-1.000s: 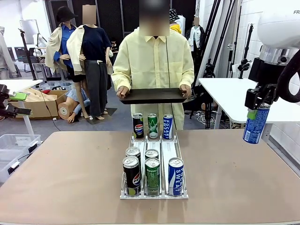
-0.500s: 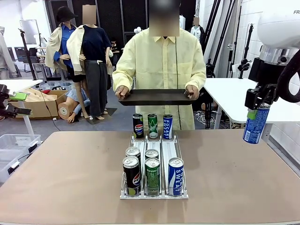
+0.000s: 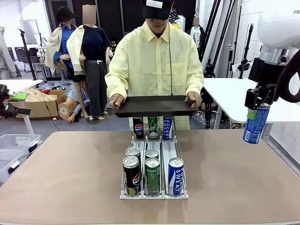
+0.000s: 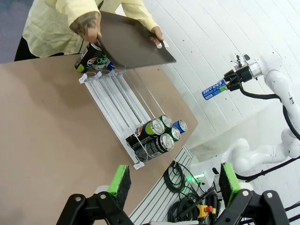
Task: Retrieve and hand over the desired beverage to the person.
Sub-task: Place the picked can on the Handle tray extended by the person.
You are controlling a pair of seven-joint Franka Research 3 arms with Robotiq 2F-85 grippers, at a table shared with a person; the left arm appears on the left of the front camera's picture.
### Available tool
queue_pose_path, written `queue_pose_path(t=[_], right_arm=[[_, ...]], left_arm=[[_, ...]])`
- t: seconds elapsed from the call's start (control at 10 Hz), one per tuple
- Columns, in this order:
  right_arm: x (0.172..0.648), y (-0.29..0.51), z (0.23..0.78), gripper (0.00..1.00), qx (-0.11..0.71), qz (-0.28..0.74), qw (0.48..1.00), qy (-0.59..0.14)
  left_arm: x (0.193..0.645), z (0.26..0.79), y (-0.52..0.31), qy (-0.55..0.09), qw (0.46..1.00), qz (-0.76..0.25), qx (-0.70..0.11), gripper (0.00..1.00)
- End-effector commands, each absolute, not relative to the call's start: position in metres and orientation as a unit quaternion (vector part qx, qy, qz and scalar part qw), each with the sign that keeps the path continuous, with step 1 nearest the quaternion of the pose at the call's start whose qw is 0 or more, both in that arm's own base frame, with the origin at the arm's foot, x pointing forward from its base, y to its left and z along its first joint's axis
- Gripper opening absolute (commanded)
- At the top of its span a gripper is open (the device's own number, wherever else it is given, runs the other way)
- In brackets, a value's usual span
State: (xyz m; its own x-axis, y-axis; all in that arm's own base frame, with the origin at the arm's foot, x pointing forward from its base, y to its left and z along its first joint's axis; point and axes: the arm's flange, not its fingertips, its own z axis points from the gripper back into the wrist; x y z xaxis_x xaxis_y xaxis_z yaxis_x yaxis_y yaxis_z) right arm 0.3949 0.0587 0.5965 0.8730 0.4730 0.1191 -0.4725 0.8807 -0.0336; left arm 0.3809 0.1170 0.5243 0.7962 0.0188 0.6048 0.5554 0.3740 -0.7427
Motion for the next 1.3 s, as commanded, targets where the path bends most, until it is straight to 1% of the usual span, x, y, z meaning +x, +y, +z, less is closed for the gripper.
queue_pose_path(t=[0.0, 1.2], right_arm=[[0.3936, 0.0597, 0.5980, 0.00, -0.001, 0.245, 0.968, -0.062], [0.3936, 0.0597, 0.5980, 0.00, -0.001, 0.245, 0.968, -0.062]], left_arm=[[0.3811, 0.5261, 0.1176, -0.276, 0.776, -0.170, -0.541, 1.00], [0.3811, 0.5261, 0.1176, -0.276, 0.776, -0.170, -0.541, 1.00]])
